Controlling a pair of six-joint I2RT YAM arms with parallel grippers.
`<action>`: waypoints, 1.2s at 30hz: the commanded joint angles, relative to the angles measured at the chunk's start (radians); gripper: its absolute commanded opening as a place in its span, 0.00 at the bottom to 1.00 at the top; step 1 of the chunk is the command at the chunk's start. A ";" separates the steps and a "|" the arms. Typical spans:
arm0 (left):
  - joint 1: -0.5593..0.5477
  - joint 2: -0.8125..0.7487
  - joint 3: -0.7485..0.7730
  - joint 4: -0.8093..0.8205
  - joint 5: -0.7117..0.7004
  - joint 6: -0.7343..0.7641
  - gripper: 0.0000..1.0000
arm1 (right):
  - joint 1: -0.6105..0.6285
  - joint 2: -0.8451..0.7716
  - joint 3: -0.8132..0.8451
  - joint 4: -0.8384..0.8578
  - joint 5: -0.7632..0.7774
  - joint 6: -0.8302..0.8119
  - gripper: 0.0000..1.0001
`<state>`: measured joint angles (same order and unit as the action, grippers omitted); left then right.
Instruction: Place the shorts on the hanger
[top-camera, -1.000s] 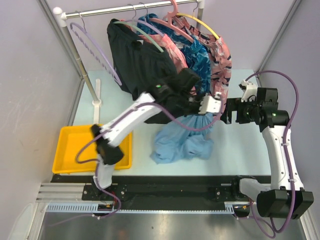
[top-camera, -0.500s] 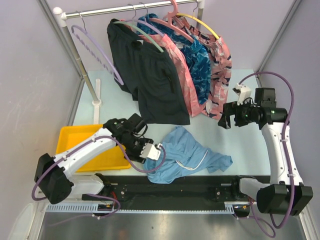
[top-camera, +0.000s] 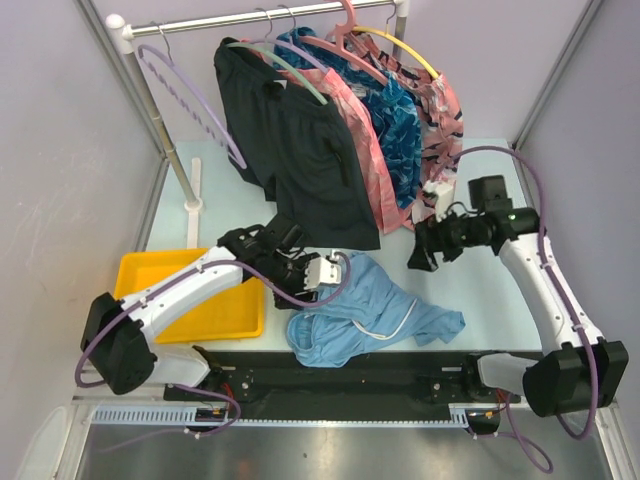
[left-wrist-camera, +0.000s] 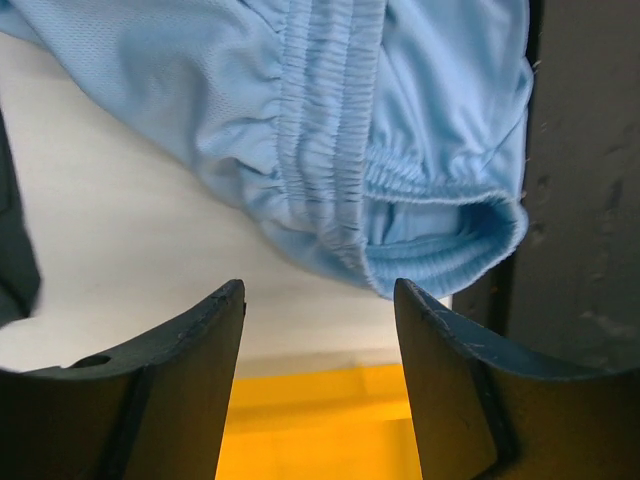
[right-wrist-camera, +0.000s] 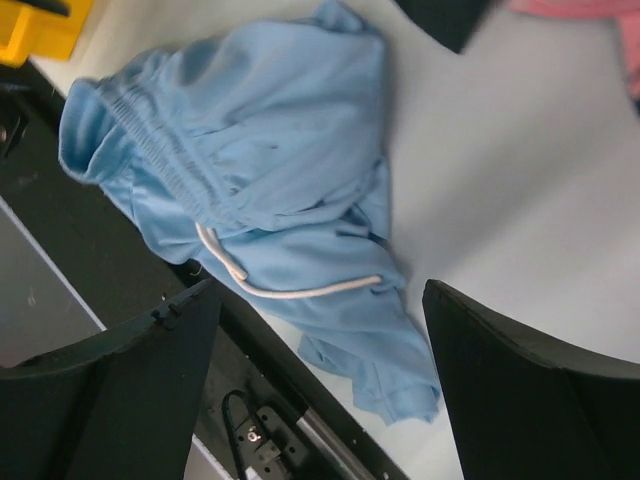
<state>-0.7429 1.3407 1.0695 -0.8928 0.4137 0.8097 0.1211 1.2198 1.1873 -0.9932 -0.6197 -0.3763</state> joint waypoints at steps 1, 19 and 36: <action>0.045 -0.112 -0.028 0.084 0.151 -0.182 0.67 | 0.132 -0.071 -0.078 0.131 -0.011 -0.058 0.85; 0.229 -0.399 -0.129 0.166 0.166 -0.330 0.73 | 0.716 -0.086 -0.508 0.685 0.176 -0.377 0.63; 0.231 -0.491 -0.243 0.118 0.182 -0.199 0.72 | 0.778 -0.061 -0.489 0.682 0.298 -0.458 0.00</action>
<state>-0.5190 0.8814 0.8566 -0.7567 0.5632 0.5346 0.8856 1.2400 0.6785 -0.3244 -0.3523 -0.8532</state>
